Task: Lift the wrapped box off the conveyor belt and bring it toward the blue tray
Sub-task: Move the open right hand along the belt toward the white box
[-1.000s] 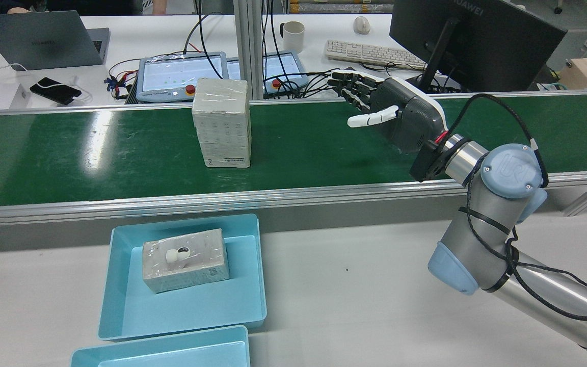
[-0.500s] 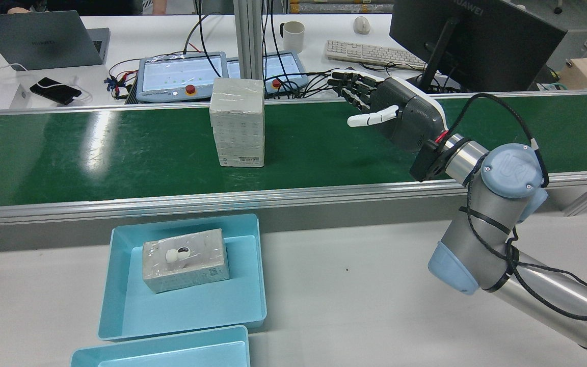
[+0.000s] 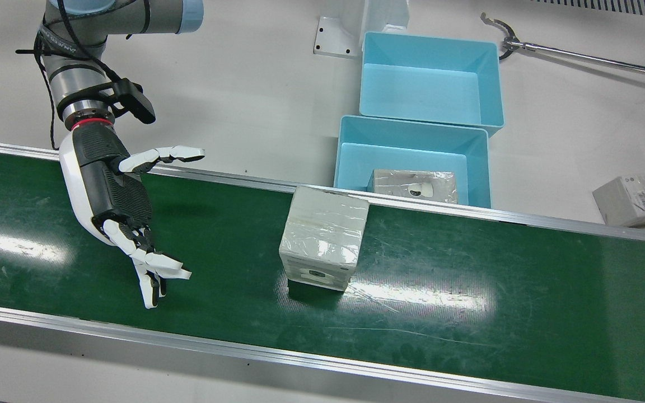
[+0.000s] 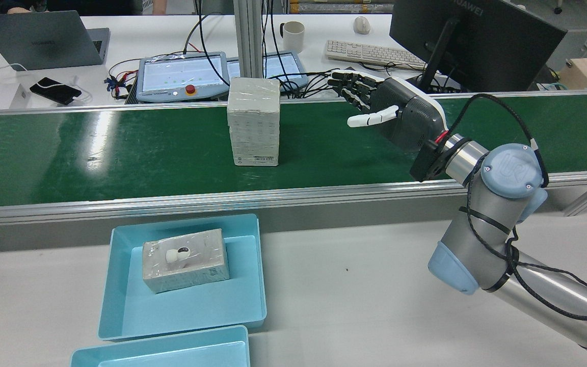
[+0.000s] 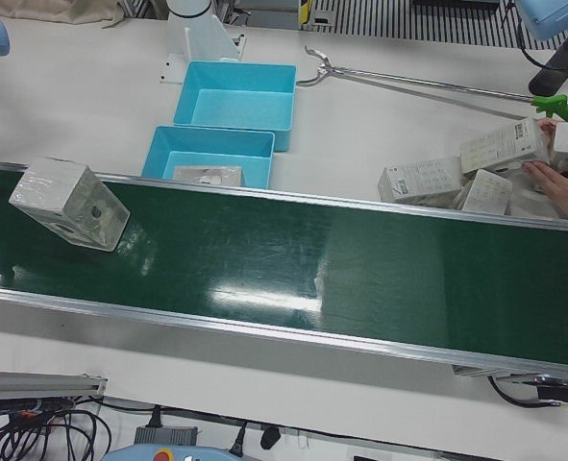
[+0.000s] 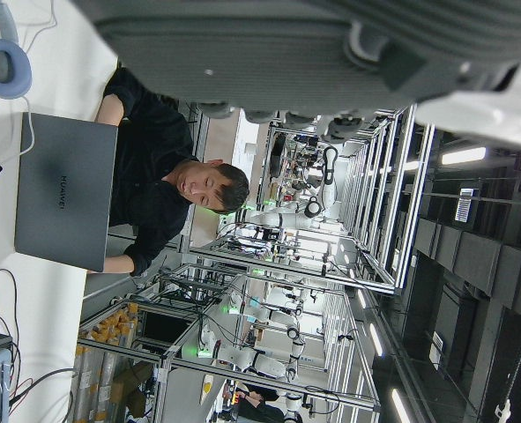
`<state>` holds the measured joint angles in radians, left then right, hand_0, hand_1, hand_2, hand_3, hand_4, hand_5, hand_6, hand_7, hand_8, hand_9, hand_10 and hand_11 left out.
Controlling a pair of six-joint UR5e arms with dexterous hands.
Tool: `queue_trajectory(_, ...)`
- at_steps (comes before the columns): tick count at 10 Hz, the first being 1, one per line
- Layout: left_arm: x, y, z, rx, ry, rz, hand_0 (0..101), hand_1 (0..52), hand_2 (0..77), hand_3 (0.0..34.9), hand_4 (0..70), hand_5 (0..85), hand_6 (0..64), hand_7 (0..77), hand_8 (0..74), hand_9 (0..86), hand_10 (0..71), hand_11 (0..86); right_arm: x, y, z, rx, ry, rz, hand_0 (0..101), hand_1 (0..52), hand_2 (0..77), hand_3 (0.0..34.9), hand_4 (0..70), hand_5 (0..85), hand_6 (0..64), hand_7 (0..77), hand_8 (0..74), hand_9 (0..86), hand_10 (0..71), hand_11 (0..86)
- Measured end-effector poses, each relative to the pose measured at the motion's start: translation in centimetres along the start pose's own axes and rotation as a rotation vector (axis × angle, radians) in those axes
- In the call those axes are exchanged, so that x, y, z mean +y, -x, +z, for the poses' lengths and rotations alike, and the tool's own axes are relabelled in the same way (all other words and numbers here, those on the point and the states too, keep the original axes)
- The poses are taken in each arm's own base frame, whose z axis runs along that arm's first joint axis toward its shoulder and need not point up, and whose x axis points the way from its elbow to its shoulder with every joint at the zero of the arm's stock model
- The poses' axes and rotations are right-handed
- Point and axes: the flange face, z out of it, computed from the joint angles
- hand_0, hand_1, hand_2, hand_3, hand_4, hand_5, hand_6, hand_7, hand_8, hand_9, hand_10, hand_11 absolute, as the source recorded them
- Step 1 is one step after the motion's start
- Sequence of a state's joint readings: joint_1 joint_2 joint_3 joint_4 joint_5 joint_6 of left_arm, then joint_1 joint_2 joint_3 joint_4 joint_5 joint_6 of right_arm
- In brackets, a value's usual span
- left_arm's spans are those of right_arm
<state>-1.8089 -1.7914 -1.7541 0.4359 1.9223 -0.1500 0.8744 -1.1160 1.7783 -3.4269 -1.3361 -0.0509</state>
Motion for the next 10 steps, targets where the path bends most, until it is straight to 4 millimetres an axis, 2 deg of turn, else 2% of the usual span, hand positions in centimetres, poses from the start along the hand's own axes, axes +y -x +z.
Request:
queue_trajectory(5,0.0,0.0,0.0,0.000,0.000,0.000,0,0.0,1.1,0.0,0.0,1.1,0.0,0.5,0.5,0.5,0.5,0.0,0.2,-1.4,0.3,0.018,0.004,-0.007,49,16.4,16.4,0.4,16.9,18.0,7.1,20.2,0.0,2.7,0.5,2.7)
queue_trajectory(8,0.0,0.0,0.0,0.000,0.000,0.000,0,0.0,1.1,0.0,0.0,1.1,0.0,0.5,0.5,0.0,0.5,0.0,1.1,-1.9,1.2,0.014,0.016,-0.007,51,20.2,18.5,0.4,18.0,19.6,7.6,22.4,0.0,2.7,0.5,2.7)
queue_trajectory(9,0.0,0.0,0.0,0.000,0.000,0.000,0,0.0,1.1,0.0,0.0,0.5,0.0,0.5,0.5,0.5,0.5,0.0,1.3,-2.3,1.8,0.010,0.019,-0.005,52,20.2,18.5,0.7,14.7,20.7,7.6,22.4,0.0,2.7,0.5,2.7)
queue_trajectory(10,0.0,0.0,0.0,0.000,0.000,0.000,0,0.0,0.5,0.0,0.0,0.5,0.0,0.5,0.5,0.5,0.5,0.0,1.6,-2.9,2.4,0.013,0.022,-0.003,52,20.2,18.0,2.8,14.7,20.7,7.6,22.4,0.0,2.7,0.5,2.7)
